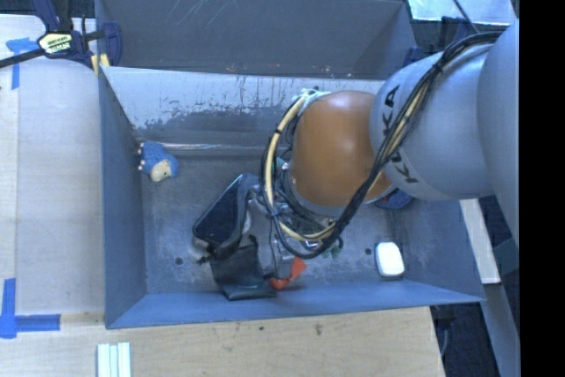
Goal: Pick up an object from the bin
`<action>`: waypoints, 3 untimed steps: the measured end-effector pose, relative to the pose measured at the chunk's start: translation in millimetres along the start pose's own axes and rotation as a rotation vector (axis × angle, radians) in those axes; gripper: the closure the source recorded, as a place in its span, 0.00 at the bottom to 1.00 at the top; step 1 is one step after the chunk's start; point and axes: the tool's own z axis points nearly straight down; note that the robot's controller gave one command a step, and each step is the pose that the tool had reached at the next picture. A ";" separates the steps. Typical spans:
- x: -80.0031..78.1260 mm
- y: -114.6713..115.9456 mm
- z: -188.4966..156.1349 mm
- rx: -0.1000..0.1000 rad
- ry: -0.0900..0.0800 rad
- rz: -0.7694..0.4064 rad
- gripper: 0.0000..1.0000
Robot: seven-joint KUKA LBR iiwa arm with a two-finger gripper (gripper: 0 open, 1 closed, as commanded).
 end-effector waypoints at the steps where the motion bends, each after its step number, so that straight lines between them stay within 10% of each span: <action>1: -22.4 48.8 41.3 -0.002 -0.009 0.238 0.00; 2: -23.1 48.1 40.7 -0.001 -0.011 0.238 0.00; 3: -22.7 47.5 40.8 -0.001 -0.010 0.239 1.00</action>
Offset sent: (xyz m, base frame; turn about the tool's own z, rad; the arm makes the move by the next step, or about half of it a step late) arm 0.0115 0.0533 -0.0430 0.2359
